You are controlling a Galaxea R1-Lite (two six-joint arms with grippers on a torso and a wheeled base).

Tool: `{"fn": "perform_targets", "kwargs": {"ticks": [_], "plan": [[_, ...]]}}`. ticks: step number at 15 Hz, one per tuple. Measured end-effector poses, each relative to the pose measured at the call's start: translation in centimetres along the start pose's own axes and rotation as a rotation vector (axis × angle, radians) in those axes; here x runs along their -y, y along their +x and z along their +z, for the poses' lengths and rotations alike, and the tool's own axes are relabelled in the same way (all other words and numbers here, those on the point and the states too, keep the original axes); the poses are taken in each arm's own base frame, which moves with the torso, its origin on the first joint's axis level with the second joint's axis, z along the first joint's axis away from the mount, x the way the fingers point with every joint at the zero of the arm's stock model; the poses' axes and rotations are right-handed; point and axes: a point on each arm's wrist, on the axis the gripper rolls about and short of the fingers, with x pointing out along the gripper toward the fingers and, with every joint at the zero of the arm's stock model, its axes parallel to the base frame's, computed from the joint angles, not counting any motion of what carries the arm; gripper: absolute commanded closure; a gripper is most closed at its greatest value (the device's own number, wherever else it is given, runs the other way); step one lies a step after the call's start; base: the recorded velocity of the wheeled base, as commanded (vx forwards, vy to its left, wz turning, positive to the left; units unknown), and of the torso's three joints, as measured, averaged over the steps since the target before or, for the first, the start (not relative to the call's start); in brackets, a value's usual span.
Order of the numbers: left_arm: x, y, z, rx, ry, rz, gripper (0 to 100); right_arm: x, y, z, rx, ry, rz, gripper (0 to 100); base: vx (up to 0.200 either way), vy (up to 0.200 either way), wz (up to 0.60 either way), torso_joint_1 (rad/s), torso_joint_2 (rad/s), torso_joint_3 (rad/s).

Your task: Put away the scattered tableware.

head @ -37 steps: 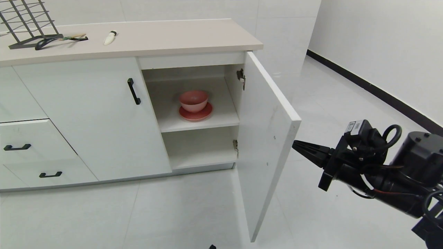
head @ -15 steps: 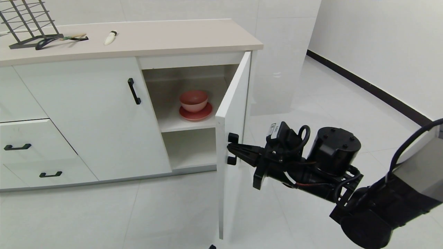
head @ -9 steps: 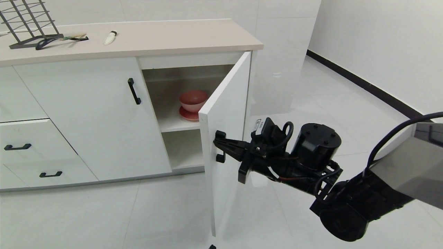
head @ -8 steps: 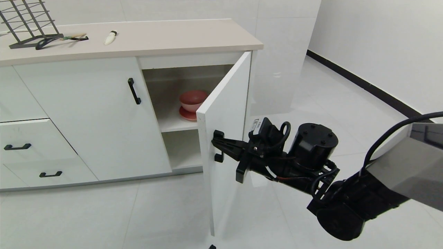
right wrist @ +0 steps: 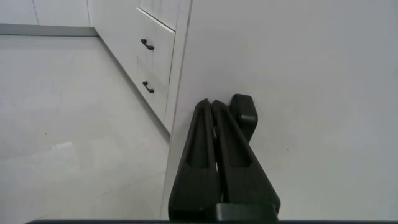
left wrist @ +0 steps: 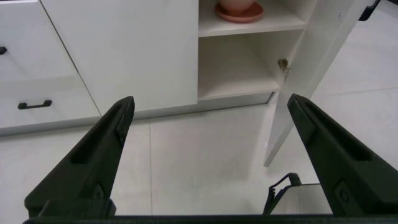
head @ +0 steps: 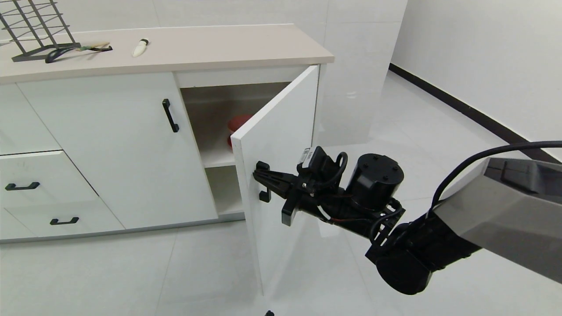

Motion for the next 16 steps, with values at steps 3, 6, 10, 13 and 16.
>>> {"fn": "perform_targets", "kwargs": {"ticks": [3, 6, 10, 13, 16], "plan": [[0.0, 0.0, 0.0, 0.000, 0.000, 0.000, 0, 0.1, 1.4, 0.2, 0.046, -0.015, 0.001, 100, 0.000, 0.000, 0.00, 0.000, 0.00, 0.000], [0.0, 0.0, 0.0, 0.000, 0.000, 0.000, 0, 0.3, 2.7, 0.0, 0.080, -0.027, -0.005, 100, 0.000, 0.000, 0.00, 0.000, 0.00, 0.000], [0.0, 0.0, 0.0, 0.000, 0.000, 0.000, 0, 0.5, 4.6, -0.5, 0.126, -0.038, -0.004, 100, 0.000, 0.000, 0.00, 0.000, 0.00, 0.000], [0.0, 0.0, 0.0, 0.000, 0.000, 0.000, 0, 0.5, 5.1, -1.1, 0.130, -0.039, 0.000, 100, 0.000, 0.000, 0.00, 0.000, 0.00, 0.000], [0.0, 0.0, 0.0, 0.000, 0.000, 0.000, 0, 0.5, 5.0, -1.2, 0.124, -0.037, 0.002, 100, 0.000, 0.000, 0.00, 0.000, 0.00, 0.000]]}}
